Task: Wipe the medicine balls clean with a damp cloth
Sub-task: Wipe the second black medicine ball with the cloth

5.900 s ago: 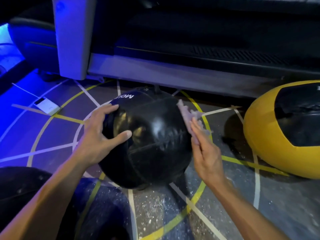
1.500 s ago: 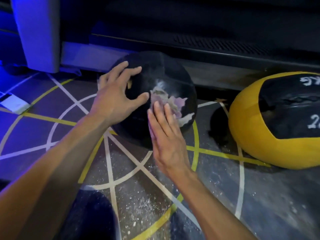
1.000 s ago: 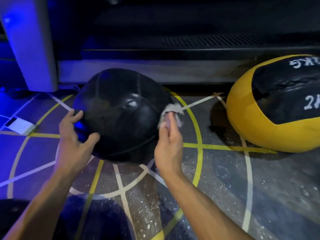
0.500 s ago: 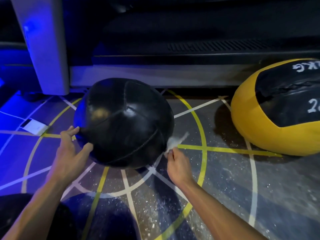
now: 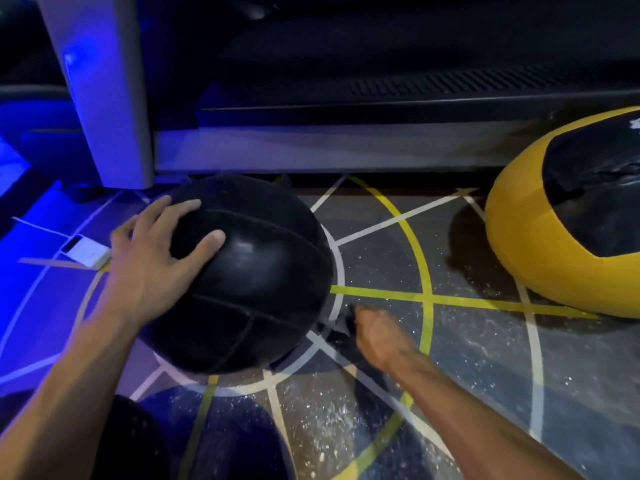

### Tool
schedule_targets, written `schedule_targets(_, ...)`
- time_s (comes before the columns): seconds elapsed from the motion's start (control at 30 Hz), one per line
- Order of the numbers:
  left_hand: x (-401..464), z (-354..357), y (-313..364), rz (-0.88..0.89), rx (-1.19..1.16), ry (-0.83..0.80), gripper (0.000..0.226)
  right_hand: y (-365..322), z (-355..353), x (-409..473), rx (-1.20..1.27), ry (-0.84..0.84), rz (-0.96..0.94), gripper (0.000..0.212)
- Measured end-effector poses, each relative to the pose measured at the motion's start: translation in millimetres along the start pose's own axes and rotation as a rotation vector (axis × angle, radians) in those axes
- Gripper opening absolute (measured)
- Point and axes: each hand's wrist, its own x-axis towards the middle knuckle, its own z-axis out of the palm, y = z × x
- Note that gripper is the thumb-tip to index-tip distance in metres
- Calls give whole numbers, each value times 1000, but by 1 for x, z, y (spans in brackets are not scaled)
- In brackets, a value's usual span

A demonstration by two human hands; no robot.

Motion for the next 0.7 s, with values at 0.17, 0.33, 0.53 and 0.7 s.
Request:
schedule_targets(0.17, -24, -8, -8, -29, -100, 29, 72, 3, -9, 13, 618, 228, 213, 27)
schedule_targets(0.33, -43, -14, -25, -183, -375, 209, 72, -47, 20, 22, 1367, 33, 433, 35)
schedule_targets(0.53, -56, -9, -26, -386, -598, 158, 86, -60, 26, 21, 1487, 22, 548, 36)
schedule_targets(0.7, -26, -28, -29, -339, -715, 127, 87, -72, 2, 9, 1563, 82, 480, 27)
